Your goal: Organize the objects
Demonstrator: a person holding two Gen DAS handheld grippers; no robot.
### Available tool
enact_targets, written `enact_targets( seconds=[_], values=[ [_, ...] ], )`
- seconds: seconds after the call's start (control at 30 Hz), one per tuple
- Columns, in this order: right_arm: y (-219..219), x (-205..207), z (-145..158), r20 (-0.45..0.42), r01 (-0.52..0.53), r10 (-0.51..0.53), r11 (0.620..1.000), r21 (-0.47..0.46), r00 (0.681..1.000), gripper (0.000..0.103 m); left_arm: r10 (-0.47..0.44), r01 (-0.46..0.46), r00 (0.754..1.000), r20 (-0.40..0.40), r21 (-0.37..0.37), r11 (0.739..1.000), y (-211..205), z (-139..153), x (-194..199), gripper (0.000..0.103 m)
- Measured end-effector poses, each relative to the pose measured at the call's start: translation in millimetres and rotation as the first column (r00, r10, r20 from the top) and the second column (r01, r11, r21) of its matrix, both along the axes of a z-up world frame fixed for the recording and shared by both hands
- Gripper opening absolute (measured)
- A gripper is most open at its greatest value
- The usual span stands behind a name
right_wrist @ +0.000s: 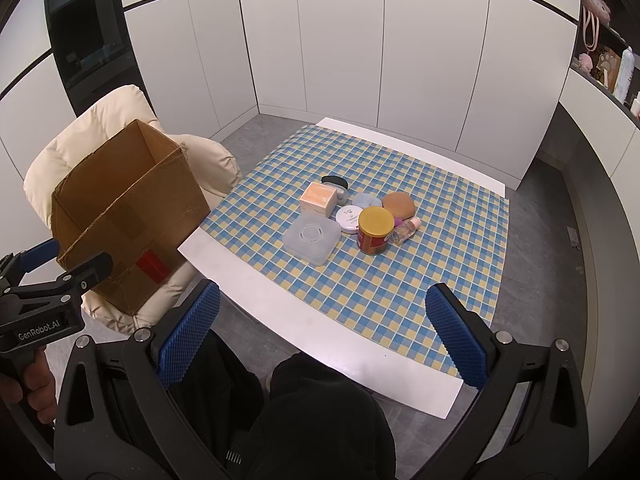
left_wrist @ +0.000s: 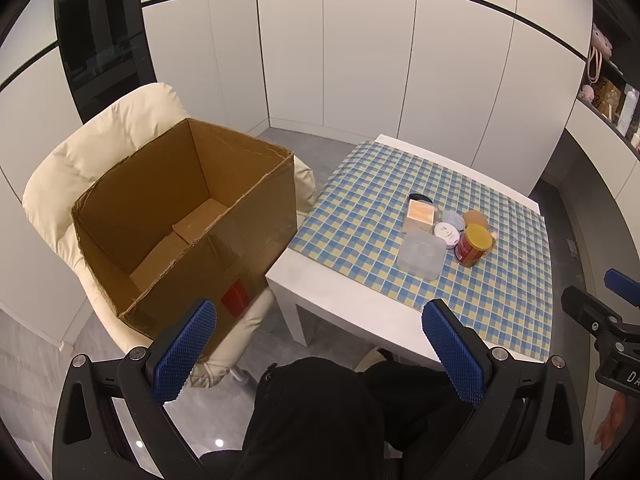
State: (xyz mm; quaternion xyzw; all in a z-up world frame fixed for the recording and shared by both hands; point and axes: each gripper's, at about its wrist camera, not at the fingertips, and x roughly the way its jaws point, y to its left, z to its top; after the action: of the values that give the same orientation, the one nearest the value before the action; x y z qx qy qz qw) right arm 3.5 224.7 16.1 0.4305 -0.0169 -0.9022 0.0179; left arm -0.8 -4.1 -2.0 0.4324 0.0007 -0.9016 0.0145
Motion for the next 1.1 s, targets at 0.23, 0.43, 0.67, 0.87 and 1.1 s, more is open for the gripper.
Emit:
enact_targets(
  seconds=[0.23,0.43,0.67,0.87,1.1],
  values=[
    [-1.0,1.0,-0.2,-0.001,0.0,0.0,1.0,0.002,1.0,0.103,0.005,-0.005,1.0,0.002,0.001,1.0,-2.6,-1.9,0.4,0.103],
    [-1.5,1.4,-0.1,-0.002,-0.001,0.001,1.0,0.004,1.0,0.103,0.009,-0.009,1.0,0.004,-0.011,1.0,-4.5,-3.5,1.0,0.103],
    [-1.3,1.7,0.2,-0.003,0.0,0.0,1.0,0.005,1.0,0.103,0.01,-0.009,1.0,0.009,-0.016,1.0,-4.3,-4.0,0.6,0.103],
    [-1.5,2.0,0.5,-0.004,-0.001,0.001,1.0,0.007,1.0,0.103,0.01,-0.01,1.0,0.01,-0.015,1.0,-4.9,-3.5,0.2,0.103],
    [-2.7,2.4,0.7,-0.004,-0.001,0.001,1.0,0.007,1.0,0.103,0.008,-0.008,1.0,0.014,-0.015,1.0,-4.7,-4.1,0.0,0.103]
  ],
)
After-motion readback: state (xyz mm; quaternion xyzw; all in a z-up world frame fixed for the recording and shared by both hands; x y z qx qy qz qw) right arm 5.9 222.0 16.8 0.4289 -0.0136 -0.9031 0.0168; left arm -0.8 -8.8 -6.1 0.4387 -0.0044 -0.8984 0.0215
